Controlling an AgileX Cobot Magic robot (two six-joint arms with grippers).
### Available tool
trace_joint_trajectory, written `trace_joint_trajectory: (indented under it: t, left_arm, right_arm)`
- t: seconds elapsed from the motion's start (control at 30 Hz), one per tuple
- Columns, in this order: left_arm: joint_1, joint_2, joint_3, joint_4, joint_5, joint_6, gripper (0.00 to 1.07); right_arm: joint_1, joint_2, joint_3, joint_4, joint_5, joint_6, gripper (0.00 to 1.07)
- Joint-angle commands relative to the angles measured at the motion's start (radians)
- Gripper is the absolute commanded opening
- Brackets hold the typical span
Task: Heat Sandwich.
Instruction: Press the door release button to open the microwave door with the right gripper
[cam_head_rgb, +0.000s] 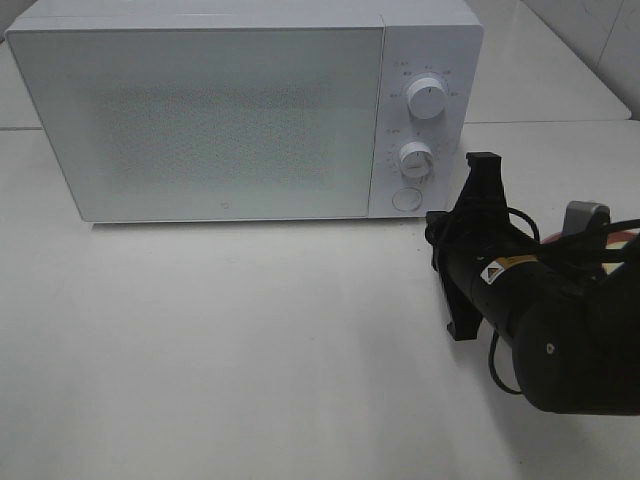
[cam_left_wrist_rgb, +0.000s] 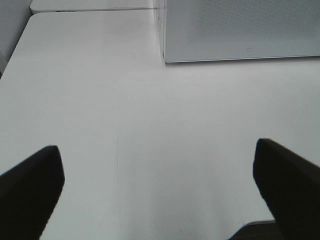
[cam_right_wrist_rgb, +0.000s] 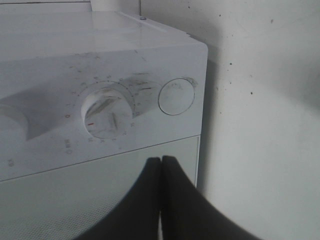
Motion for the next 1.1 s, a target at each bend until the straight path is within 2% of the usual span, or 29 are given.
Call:
trace_joint_trajectory:
  t: [0.03, 0.43, 0.53, 1.1]
  left_arm:
    - [-0.006, -0.023, 0.001, -0.002, -0.014, -0.002, 0.98]
    - [-0.006, -0.023, 0.001, -0.002, -0.014, -0.002, 0.98]
    - [-0.006, -0.023, 0.001, -0.002, -0.014, -0.002, 0.98]
    - [-0.006, -0.023, 0.001, -0.002, -0.014, -0.002, 0.98]
  right_arm:
    - [-0.017, 0.036, -0.040, -0.046, 0.035, 0.012, 0.00]
    - [-0.113, 0.117, -0.162, -0.133, 0.106, 0.030, 0.00]
    - [-0.151, 0.144, -0.211, -0.188, 0.144, 0.031, 0.00]
    - [-0.249, 0.223, -0.351, -0.221, 0.246, 0.002, 0.00]
